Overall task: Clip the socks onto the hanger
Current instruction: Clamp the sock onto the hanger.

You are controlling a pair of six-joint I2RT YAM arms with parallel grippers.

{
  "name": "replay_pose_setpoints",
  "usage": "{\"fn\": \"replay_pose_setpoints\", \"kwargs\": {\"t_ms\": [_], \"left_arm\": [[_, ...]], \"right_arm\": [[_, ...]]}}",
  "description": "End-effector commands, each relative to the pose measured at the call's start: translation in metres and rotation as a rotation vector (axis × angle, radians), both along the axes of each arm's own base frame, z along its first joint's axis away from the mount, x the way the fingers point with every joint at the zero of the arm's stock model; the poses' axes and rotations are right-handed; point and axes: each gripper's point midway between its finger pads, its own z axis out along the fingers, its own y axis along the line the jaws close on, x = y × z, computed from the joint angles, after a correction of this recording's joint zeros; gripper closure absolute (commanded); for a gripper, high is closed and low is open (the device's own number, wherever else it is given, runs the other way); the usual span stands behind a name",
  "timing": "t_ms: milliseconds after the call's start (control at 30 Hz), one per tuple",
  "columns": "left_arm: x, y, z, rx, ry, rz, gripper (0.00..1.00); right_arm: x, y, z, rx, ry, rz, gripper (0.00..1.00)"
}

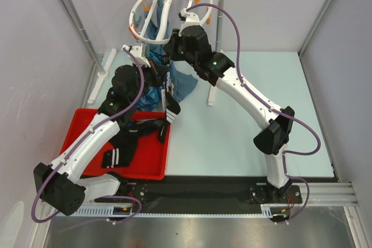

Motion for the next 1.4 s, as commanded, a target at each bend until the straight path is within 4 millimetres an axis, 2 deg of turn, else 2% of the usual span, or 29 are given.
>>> {"fn": "replay_pose_setpoints", "kwargs": {"t_ms": [0, 200, 667, 900, 967, 1033, 1233, 1367], "left_arm": [[0.001, 0.002, 0.042, -0.050, -0.096, 0.001, 1.00], [0.003, 0.000, 0.040, -0.051, -0.091, -0.003, 1.00], [0.005, 0.001, 0.052, -0.065, -0.113, 0.002, 1.00], [0.005, 0.001, 0.057, -0.068, -0.120, 0.002, 1.00], [0.004, 0.001, 0.058, -0.068, -0.120, -0.001, 1.00], [0.005, 0.001, 0.056, -0.065, -0.116, -0.003, 1.00], [0.005, 0.000, 0.051, -0.057, -0.101, -0.004, 1.00], [0.007, 0.001, 0.051, -0.058, -0.099, -0.001, 1.00]], "right_arm": [[-0.004, 0.000, 0.013, 0.011, -0.021, 0.000, 1.00], [-0.005, 0.001, 0.013, 0.017, -0.017, 0.006, 1.00], [-0.010, 0.002, 0.017, 0.031, -0.013, 0.012, 1.00], [-0.013, 0.001, 0.021, 0.040, -0.015, 0.021, 0.92], [-0.014, 0.001, 0.022, 0.042, -0.017, 0.022, 0.86], [-0.015, 0.000, 0.025, 0.044, -0.021, 0.025, 0.71], [-0.017, -0.002, 0.029, 0.048, -0.024, 0.025, 0.44], [-0.016, -0.005, 0.031, 0.049, -0.027, 0.018, 0.35]]}}
